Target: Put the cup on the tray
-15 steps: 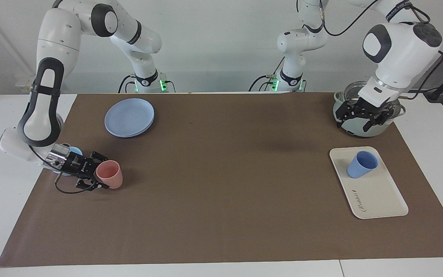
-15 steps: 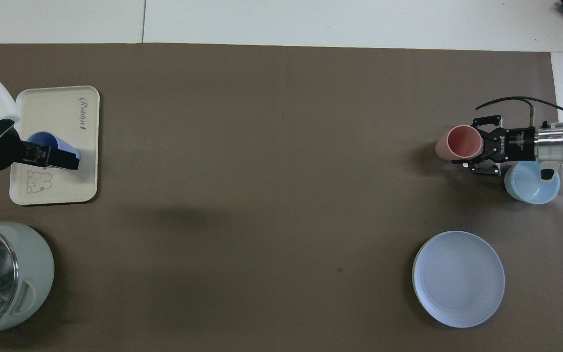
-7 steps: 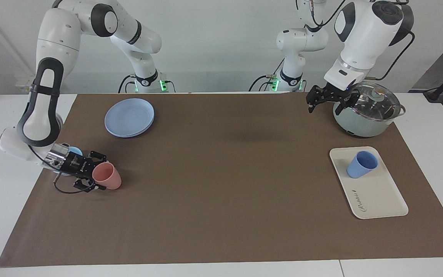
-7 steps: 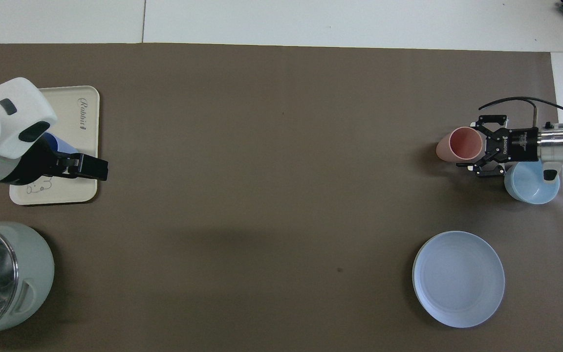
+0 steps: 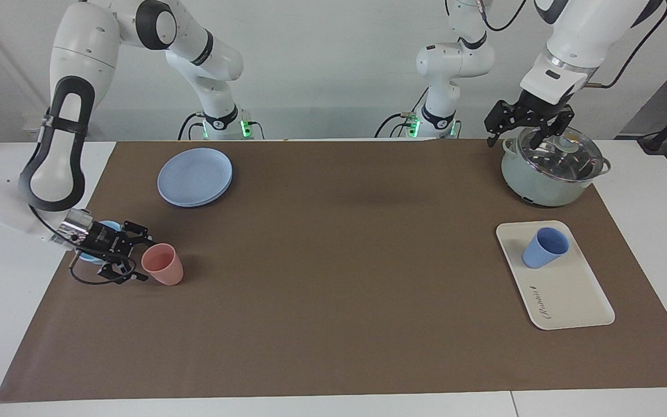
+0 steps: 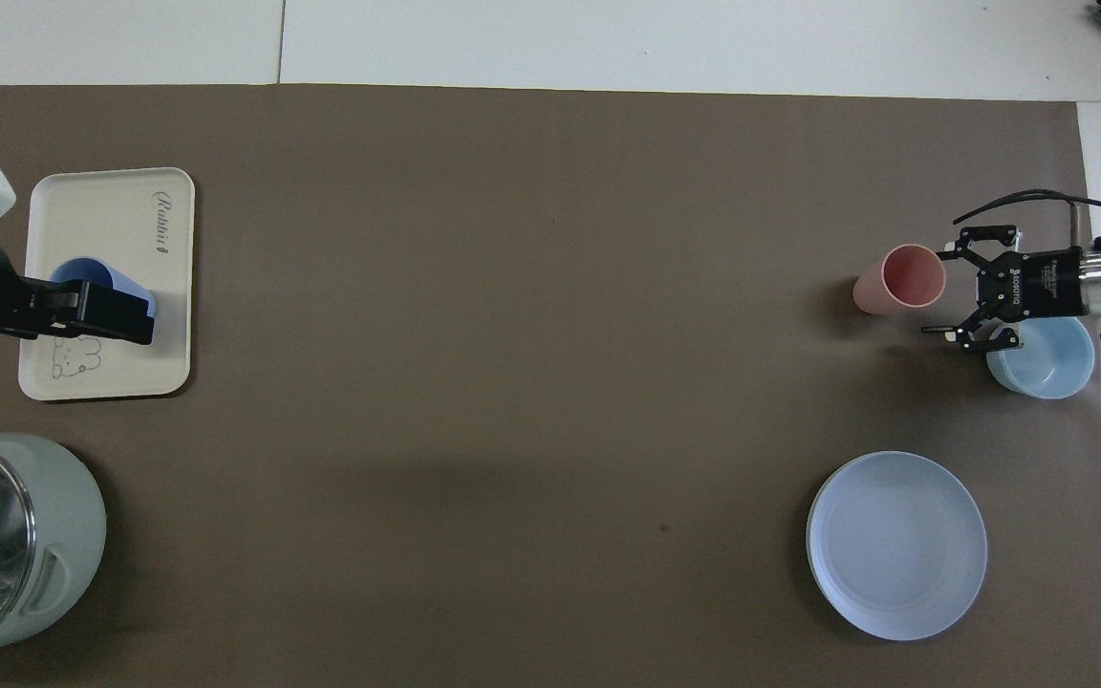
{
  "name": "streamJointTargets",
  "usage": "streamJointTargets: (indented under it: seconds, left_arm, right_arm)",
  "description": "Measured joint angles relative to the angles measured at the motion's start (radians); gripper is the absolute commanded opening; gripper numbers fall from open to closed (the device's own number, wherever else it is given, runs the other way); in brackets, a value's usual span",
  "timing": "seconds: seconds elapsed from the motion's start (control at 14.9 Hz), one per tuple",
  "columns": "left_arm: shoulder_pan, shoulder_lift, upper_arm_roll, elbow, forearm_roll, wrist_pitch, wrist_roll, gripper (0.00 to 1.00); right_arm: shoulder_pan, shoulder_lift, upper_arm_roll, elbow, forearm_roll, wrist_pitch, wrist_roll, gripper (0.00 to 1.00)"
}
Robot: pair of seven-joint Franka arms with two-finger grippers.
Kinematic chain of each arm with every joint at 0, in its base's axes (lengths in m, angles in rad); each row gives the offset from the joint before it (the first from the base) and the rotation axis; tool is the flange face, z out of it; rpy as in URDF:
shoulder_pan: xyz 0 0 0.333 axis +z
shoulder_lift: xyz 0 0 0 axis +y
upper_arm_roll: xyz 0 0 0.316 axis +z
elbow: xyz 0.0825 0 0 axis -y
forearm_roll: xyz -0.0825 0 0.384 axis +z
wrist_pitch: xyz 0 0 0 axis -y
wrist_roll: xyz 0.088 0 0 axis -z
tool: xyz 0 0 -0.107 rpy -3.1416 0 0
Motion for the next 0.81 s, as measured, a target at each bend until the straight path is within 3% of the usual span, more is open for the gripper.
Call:
streamJointTargets:
  seconds: [0.4, 0.81]
  left_arm:
    - [0.021, 0.001, 0.016, -0.007, 0.001, 0.000, 0.020, 1.00]
    - [0.024, 0.001, 0.016, -0.012, 0.001, 0.000, 0.023, 1.00]
  right_arm:
    - [0.054, -0.147, 0.014, 0.005, -0.330, 0.069, -0.094, 0.98]
    - [0.232, -0.246, 0.026, 0.005, -0.559, 0.066, -0.284, 1.00]
